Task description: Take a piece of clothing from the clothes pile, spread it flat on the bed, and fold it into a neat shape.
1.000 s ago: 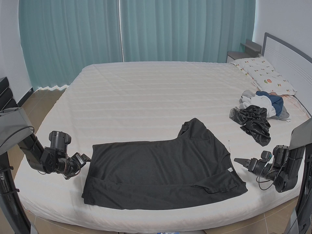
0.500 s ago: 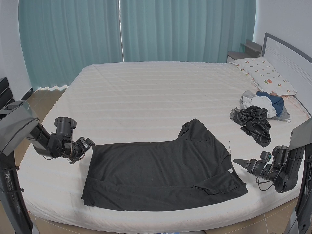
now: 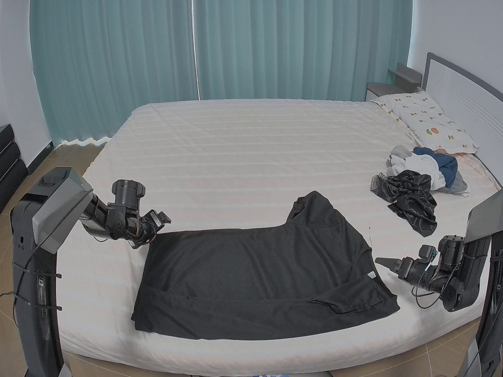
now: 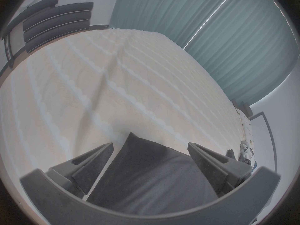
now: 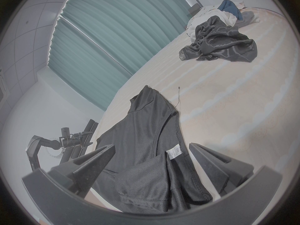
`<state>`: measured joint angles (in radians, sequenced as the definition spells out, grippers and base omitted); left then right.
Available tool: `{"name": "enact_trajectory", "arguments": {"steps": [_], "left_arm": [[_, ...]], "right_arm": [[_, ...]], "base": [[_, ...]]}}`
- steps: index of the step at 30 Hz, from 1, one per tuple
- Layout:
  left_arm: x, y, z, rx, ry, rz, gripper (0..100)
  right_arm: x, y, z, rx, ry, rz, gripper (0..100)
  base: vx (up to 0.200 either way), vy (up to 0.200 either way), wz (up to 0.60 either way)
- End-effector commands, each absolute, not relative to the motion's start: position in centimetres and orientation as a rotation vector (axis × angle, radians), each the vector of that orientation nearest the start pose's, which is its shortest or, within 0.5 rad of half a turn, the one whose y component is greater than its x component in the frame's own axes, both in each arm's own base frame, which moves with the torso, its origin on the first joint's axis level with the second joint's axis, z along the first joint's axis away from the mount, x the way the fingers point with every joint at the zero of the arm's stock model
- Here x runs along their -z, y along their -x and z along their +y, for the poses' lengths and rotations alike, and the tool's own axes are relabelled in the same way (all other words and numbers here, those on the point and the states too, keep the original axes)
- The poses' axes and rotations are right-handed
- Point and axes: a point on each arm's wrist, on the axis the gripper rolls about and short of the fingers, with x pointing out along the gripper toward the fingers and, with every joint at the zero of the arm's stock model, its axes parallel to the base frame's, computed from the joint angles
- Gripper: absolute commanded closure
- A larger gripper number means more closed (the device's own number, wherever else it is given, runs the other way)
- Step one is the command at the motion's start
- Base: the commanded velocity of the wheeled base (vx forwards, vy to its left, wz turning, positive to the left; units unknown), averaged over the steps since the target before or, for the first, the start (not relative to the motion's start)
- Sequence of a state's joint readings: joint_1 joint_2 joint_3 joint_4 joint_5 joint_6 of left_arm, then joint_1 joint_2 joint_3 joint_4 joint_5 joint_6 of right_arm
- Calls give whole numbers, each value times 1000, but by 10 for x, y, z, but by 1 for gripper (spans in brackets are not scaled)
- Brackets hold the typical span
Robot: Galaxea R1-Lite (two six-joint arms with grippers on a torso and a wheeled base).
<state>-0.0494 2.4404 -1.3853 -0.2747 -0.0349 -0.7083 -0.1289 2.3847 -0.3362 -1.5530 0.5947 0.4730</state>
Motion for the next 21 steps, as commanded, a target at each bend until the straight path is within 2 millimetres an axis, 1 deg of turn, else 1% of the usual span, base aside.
{"name": "enact_trajectory", "arguments": {"steps": [1, 3, 8, 13, 14, 17, 21], "left_arm": [[12, -458, -23, -208, 660, 799, 0], [12, -459, -22, -210, 662, 797, 0], [11, -460, -21, -209, 661, 788, 0], [6, -466, -22, -201, 665, 768, 0], [11, -466, -22, -204, 665, 777, 100], [15, -467, -22, -203, 662, 777, 100], [13, -468, -19, -219, 667, 767, 100]], "right_arm": [[30, -292, -23, -349, -630, 565, 0], [30, -293, -19, -360, -628, 567, 0], [31, -293, -18, -364, -628, 570, 0], [30, -293, -17, -366, -626, 568, 0], [31, -293, -17, -364, -626, 569, 0], [30, -294, -17, -365, -626, 568, 0], [27, -299, -17, -368, -617, 540, 0]], "base": [[0, 0, 0], [0, 0, 0], [0, 0, 0], [0, 0, 0], [0, 0, 0], [0, 0, 0], [0, 0, 0]]}}
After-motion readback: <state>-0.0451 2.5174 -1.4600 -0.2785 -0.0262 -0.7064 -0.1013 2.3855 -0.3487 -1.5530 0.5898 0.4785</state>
